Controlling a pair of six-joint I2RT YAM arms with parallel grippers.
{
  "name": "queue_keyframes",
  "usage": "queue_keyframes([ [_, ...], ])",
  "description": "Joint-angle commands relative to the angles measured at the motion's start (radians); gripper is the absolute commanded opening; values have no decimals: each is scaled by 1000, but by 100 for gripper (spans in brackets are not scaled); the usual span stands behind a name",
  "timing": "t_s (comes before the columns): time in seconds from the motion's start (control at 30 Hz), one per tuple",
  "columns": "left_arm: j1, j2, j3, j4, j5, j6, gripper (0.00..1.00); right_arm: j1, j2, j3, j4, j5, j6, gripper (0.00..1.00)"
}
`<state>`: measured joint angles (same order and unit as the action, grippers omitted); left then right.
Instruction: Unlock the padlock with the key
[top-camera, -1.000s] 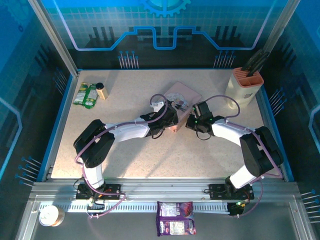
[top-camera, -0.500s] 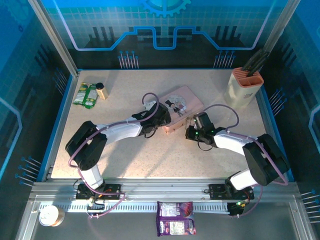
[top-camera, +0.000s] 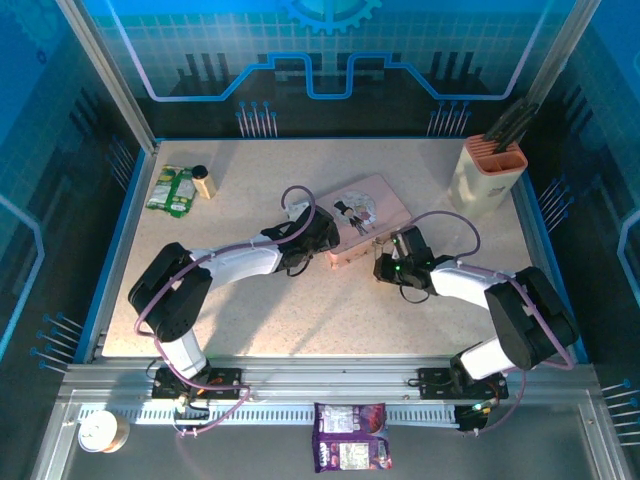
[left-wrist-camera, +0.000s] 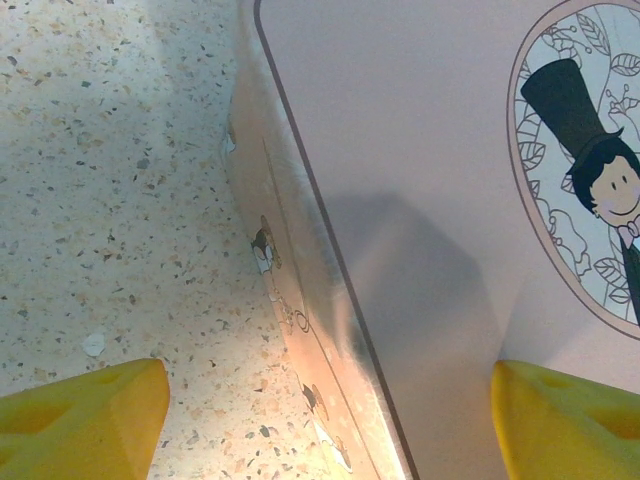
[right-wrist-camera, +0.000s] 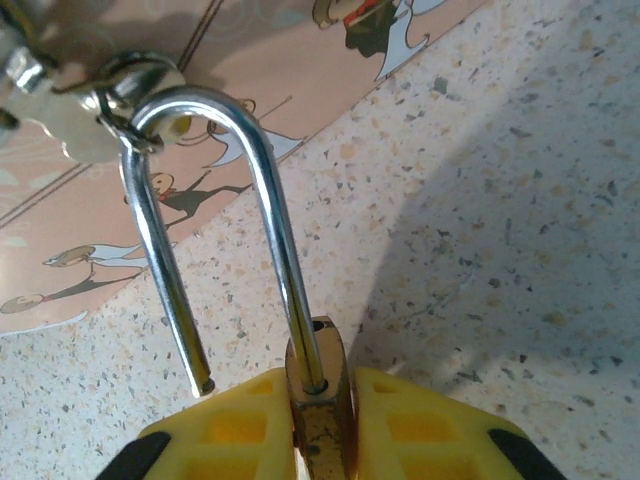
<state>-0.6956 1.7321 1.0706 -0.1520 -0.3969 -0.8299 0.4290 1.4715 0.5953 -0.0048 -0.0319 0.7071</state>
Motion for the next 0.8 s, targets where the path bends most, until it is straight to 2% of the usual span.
queue_keyframes([
  [0.0,16,13,-43,-139,-30,32,83,-43,-20,-36,-53,-10,-5,15],
  [0.17,17,46,-18,-142,-8,39,83,-38,-49,-44,-27,-38,12,5],
  [0.3,6,60,-2,-147,3,43,83,-31,-81,-59,10,-11,78,0],
  [0.77,-75,97,28,-158,-10,14,83,-10,-69,-43,192,97,330,0],
])
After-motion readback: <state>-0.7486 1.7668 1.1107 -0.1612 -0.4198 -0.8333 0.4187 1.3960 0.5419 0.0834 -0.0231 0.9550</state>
